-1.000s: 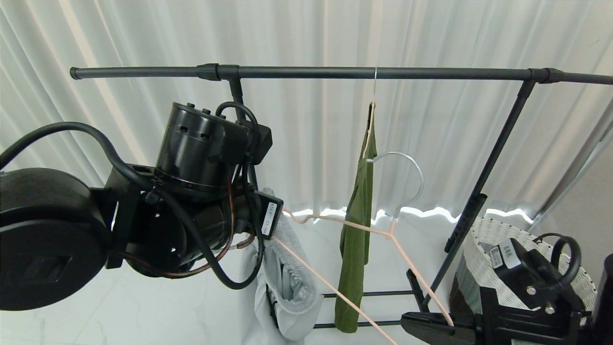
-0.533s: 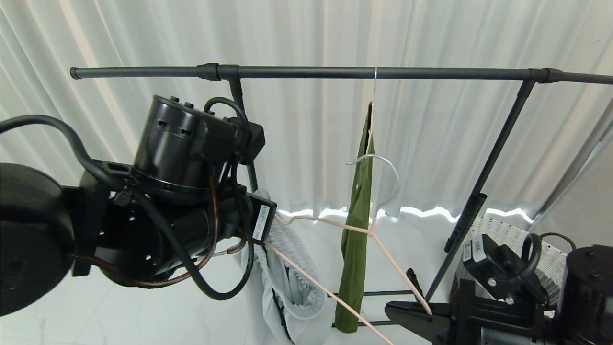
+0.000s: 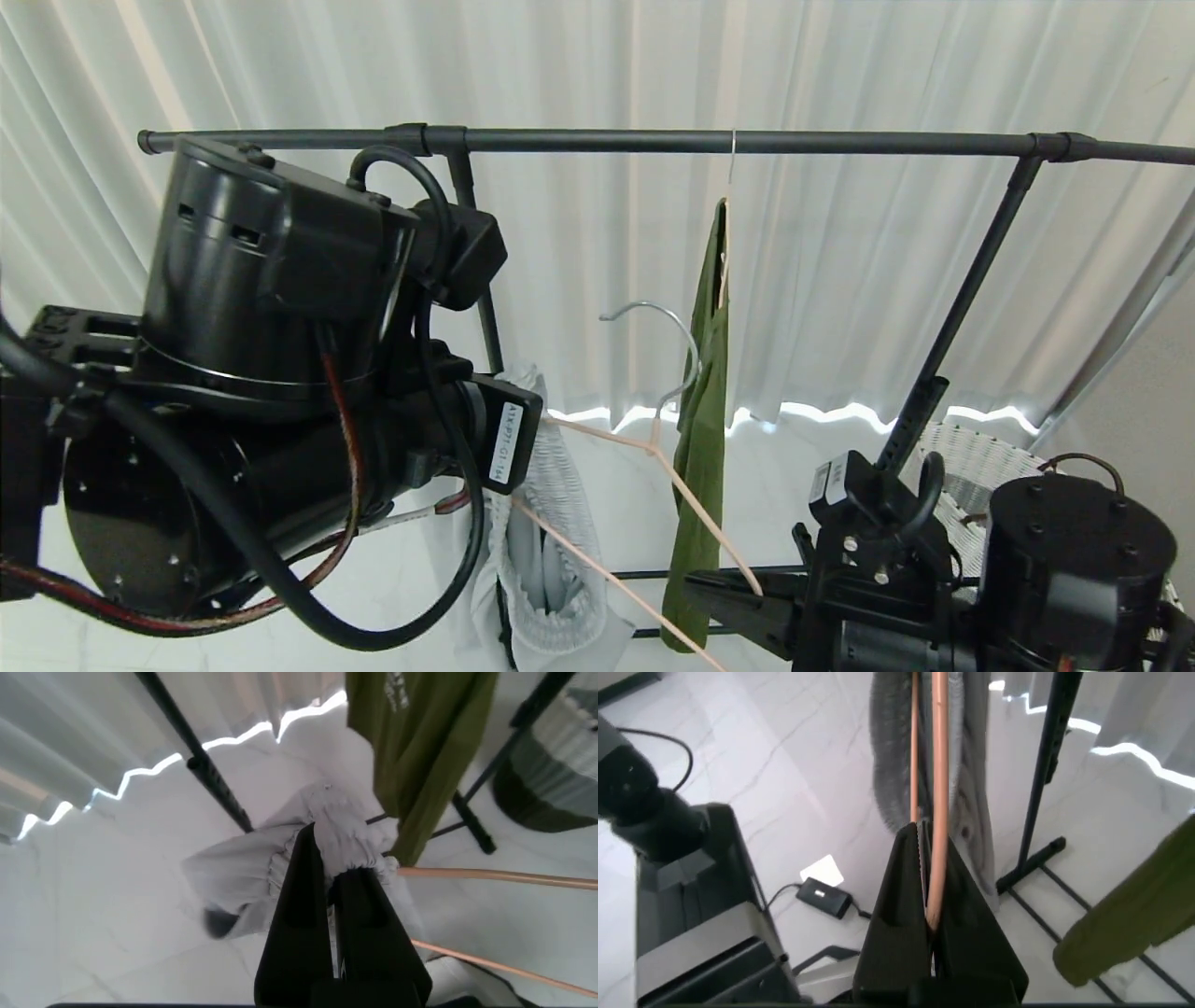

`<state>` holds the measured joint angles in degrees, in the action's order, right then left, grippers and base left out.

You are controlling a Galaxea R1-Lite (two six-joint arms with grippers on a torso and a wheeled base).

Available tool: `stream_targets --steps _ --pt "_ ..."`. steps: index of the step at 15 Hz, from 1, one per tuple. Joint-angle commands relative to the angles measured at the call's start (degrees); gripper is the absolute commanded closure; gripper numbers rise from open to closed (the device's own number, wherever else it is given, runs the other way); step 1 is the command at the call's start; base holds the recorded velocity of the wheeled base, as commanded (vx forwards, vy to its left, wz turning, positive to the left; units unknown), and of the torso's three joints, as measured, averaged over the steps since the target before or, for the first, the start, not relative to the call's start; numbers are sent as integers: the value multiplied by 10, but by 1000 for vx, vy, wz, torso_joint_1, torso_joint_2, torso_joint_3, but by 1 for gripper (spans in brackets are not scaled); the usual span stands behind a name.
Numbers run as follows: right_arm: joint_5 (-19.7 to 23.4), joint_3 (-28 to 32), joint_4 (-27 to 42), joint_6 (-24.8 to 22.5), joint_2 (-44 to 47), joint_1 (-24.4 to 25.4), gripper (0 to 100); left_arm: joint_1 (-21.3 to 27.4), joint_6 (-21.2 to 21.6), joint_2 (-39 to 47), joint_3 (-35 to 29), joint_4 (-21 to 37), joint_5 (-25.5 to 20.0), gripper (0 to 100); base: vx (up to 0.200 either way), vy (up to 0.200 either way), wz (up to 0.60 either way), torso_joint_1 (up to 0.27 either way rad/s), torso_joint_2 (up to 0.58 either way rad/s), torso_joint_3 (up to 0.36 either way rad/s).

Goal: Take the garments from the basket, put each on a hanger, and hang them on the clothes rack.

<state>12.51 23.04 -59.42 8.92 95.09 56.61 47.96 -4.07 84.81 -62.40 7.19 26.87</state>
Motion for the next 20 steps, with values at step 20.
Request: stream_targets --steps 20 --pt "-112 32 -169 -26 84 49 100 133 4 -50 23 16 63 100 0 0 0 0 0 0"
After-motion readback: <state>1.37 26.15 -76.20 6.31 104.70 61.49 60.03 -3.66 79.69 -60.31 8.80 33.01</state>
